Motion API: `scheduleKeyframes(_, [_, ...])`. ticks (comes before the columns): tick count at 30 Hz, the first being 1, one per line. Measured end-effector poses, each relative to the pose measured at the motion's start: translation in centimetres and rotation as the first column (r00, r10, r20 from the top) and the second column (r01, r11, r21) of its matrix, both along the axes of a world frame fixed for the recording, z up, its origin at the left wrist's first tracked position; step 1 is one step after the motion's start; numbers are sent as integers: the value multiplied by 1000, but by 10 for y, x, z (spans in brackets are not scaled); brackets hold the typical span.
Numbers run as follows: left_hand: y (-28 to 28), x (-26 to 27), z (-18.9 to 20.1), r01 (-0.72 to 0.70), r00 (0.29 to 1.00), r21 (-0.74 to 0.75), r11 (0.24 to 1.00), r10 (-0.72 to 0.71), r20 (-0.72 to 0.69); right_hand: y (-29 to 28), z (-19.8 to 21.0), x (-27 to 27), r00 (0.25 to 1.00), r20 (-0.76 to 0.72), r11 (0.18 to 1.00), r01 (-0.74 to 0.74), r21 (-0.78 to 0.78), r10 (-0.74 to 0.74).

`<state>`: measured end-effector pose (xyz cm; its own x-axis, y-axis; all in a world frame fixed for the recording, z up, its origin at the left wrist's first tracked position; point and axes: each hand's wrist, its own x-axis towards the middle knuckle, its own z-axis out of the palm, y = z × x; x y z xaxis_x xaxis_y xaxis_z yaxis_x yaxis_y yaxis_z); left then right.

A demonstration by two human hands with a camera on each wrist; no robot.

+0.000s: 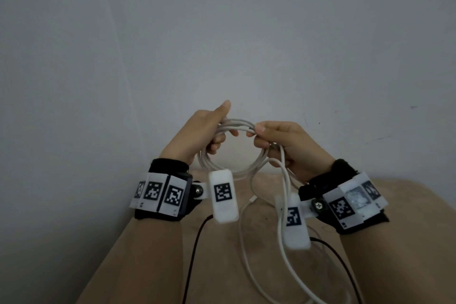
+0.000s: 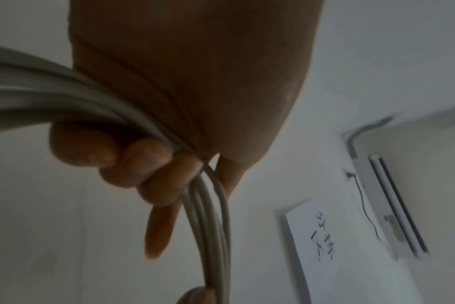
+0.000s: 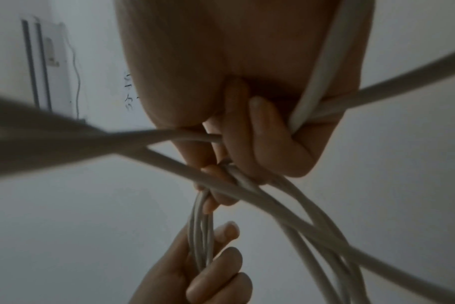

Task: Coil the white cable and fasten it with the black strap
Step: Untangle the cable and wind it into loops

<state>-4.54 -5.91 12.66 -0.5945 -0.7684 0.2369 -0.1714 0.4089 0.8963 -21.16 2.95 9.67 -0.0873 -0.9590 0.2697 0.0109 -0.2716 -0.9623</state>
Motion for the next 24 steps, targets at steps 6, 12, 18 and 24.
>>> scheduleKeyframes(6, [9, -14, -2, 25, 964, -181, 983, 25, 266, 2, 0, 10, 967, -253, 1000, 5, 16, -1])
scheduleKeyframes(12, [8, -23, -8, -21, 995, -211, 977, 41, 89, 8, 9, 11, 939, -335, 997, 82, -7, -79])
scheduleKeyframes(18, [-9, -5, -8, -209, 976, -239, 948, 186, -116, 8, 9, -12, 767, -545, 924, 381, -37, -338])
scheduleKeyframes(24, [-14, -4, -12, -186, 974, -211, 960, 153, -165, 4, 1, -20, 857, -180, 875, 477, -79, -483])
